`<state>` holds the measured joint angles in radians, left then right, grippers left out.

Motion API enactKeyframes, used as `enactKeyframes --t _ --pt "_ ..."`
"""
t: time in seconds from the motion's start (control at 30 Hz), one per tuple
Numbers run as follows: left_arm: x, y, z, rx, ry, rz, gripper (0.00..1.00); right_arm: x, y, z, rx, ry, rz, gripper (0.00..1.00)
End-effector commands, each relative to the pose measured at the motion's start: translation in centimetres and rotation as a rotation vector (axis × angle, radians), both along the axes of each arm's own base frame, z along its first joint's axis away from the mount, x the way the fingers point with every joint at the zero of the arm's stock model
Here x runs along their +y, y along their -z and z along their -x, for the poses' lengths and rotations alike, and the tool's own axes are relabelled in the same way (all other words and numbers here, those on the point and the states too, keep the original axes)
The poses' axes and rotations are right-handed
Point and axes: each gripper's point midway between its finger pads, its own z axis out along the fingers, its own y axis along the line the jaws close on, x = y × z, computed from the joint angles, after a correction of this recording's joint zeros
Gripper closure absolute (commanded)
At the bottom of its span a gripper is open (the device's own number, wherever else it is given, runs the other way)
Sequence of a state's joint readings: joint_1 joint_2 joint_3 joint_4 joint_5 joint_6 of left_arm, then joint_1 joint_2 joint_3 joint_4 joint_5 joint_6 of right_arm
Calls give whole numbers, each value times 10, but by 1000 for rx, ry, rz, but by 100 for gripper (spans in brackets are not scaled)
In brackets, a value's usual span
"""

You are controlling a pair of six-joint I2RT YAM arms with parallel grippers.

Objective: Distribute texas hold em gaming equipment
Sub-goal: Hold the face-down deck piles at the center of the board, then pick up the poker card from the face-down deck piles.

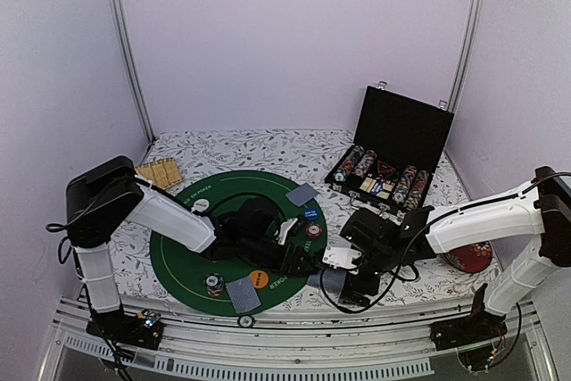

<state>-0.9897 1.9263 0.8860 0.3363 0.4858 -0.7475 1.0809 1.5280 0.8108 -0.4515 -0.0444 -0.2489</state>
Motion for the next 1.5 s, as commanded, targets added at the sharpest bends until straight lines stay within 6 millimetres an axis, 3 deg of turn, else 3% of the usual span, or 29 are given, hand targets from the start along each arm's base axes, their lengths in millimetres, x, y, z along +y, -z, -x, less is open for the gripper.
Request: enactKeyframes --t 0.0,0.13,0.17,0.33,0.73,1.03,1.27,1.47 --pt "-5 4 -5 -3 2 1 42 8 6 2 12 -46 13 1" --pt "-9 -1 -4 2 8 19 42 7 16 0 6 -38 37 1" --pt "-7 12 -3 20 10 -3 43 5 19 -2 0 -34 47 1" --pt "-10 17 2 39 32 -1 43 4 28 -6 -14 -37 75 3" --pt "-9 33 13 52 64 -82 47 7 33 -10 -21 -43 88 34" --pt "-9 48 21 22 118 -189 45 7 33 -19 -59 -11 97 34" --pt "-9 59 15 -28 97 -272 47 10 29 -24 -81 9 86 32" --pt "-18 50 20 -15 88 -166 40 17 19 -24 -97 -3 19 33"
